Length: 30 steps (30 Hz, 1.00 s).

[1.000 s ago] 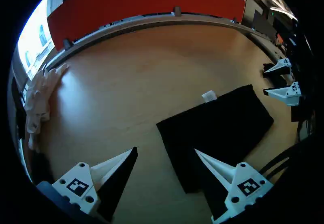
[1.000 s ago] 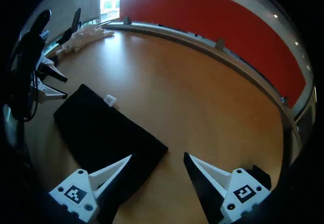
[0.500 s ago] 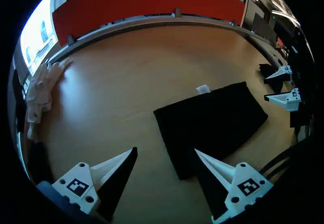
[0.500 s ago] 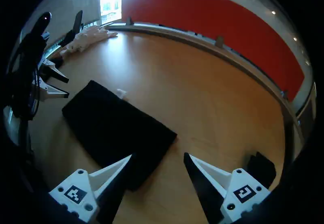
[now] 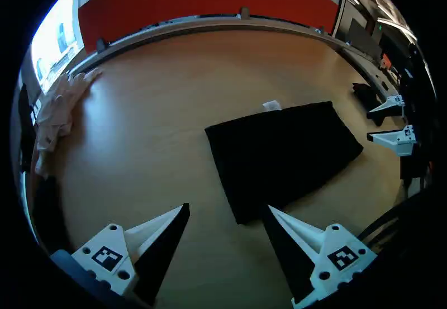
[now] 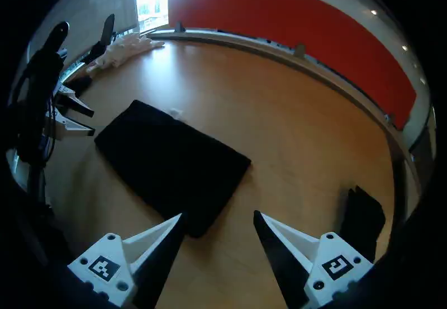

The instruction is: Fold towel

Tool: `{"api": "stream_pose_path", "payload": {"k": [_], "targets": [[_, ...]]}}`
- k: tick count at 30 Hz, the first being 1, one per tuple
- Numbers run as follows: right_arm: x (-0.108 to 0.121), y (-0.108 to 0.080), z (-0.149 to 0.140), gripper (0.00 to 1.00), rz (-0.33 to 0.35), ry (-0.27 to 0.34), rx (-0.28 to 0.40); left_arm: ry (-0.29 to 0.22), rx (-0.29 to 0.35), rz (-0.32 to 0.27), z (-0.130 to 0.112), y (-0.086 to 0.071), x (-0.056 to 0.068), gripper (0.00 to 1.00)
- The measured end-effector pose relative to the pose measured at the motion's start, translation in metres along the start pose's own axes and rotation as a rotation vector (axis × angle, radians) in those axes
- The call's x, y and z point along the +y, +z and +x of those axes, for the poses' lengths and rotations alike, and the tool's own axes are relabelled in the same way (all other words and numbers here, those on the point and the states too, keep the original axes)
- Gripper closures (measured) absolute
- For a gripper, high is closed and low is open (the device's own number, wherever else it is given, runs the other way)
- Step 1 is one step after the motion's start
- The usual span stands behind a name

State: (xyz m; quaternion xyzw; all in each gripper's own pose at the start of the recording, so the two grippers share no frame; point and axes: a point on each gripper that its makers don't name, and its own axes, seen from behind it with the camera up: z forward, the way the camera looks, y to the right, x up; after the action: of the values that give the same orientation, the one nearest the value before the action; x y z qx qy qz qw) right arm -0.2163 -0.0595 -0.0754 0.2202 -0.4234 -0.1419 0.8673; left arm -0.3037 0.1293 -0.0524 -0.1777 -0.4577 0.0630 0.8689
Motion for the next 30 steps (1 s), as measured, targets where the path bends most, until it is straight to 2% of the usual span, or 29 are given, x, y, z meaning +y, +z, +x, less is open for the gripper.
{"api": "stream_pose_path", "payload": {"k": [6, 14, 30], "targets": [[-0.003, -0.001, 0.004, 0.11, 0.009, -0.002, 0.013, -0.005, 0.007, 0.006, -0.002, -0.003, 0.0, 0.07], [-0.012, 0.0, 0.005, 0.11, 0.039, -0.033, 0.02, -0.035, 0.022, 0.03, -0.007, -0.012, -0.007, 0.07], [-0.022, 0.007, 0.007, 0.11, 0.093, -0.103, 0.011, -0.143, 0.036, 0.102, -0.036, -0.045, -0.028, 0.07]]}}
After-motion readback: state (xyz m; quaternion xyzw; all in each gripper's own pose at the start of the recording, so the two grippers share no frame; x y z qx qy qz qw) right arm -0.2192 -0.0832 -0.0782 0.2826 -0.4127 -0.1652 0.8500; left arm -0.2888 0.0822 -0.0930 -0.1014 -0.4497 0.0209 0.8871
